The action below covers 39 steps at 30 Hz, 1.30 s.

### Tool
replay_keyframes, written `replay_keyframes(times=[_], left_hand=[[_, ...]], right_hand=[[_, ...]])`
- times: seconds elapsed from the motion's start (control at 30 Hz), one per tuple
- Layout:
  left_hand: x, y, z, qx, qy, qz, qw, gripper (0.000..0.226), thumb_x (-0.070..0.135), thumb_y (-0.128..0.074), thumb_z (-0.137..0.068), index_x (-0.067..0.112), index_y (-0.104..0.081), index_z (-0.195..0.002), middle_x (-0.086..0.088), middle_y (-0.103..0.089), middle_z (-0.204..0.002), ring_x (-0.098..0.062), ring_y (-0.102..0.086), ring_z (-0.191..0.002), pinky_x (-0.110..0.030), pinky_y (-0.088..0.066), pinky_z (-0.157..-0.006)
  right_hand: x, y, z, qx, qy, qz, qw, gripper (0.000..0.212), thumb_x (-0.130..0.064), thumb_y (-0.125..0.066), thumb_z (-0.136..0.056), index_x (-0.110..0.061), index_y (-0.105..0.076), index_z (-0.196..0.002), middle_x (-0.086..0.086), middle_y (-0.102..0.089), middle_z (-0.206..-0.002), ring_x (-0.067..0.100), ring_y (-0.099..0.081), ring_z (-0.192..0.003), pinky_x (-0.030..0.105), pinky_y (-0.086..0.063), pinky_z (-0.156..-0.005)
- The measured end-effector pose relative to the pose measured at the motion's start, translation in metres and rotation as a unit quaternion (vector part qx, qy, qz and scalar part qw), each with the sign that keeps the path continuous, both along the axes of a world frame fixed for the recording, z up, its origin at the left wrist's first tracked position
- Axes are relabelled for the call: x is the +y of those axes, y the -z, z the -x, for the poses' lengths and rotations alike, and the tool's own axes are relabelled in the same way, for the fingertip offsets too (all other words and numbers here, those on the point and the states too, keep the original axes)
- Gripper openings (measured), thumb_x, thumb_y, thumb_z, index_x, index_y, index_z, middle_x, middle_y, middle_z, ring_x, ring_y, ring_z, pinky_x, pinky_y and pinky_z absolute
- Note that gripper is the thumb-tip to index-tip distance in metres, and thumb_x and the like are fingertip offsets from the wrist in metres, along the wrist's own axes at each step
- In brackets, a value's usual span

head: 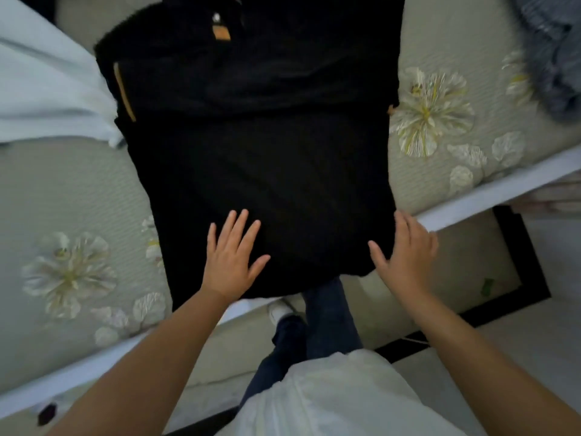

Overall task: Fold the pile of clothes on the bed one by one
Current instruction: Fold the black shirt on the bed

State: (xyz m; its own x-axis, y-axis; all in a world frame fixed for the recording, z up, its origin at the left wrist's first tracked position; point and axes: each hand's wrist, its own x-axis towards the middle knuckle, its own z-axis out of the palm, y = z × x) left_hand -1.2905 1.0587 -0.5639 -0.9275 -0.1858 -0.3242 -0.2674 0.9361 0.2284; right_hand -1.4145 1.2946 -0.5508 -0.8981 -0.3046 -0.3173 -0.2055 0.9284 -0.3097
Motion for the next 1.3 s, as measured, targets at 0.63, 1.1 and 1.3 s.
replay_keyframes(times=[0.63,1.1,1.3], left_hand=[[-0.007,0.016,-0.120,0.027,0.069,0.121,0.990,0.074,0.005,-0.088,-0.047,0.004,-0.062,-0.116,-0.017,-0.060,-0.121,-0.035,-0.059,-0.109,-0.049,-0.047,-0.087],[0.029,0.024,-0.118,-0.126,-0.071,0.145,0.979,0.081,0.010,-0.044,-0.088,0.018,0.024,-0.131,-0.006,0.010,-0.155,-0.024,0.014,-0.141,-0.051,0.022,-0.104],[0.051,0.018,-0.110,-0.164,-0.131,0.122,0.970,0.088,0.012,-0.042,-0.088,0.010,0.038,-0.125,-0.011,0.020,-0.152,-0.028,0.020,-0.139,-0.055,0.009,-0.108]], right_hand=[[0.020,0.045,-0.043,-0.115,0.216,0.044,0.969,0.026,-0.007,-0.052,-0.087,0.001,-0.056,-0.112,0.020,-0.061,-0.111,0.036,-0.055,-0.103,0.040,-0.045,-0.085],[0.066,-0.044,-0.058,0.103,-0.212,0.003,0.972,0.023,0.023,-0.056,-0.061,0.003,-0.065,-0.067,0.030,-0.057,-0.117,0.036,-0.063,-0.062,0.023,-0.042,-0.048],[0.080,-0.056,-0.042,0.088,-0.426,-0.059,0.898,0.035,0.014,-0.053,-0.051,0.001,-0.073,-0.078,0.013,-0.070,-0.072,0.030,-0.058,-0.044,0.023,-0.044,-0.032]])
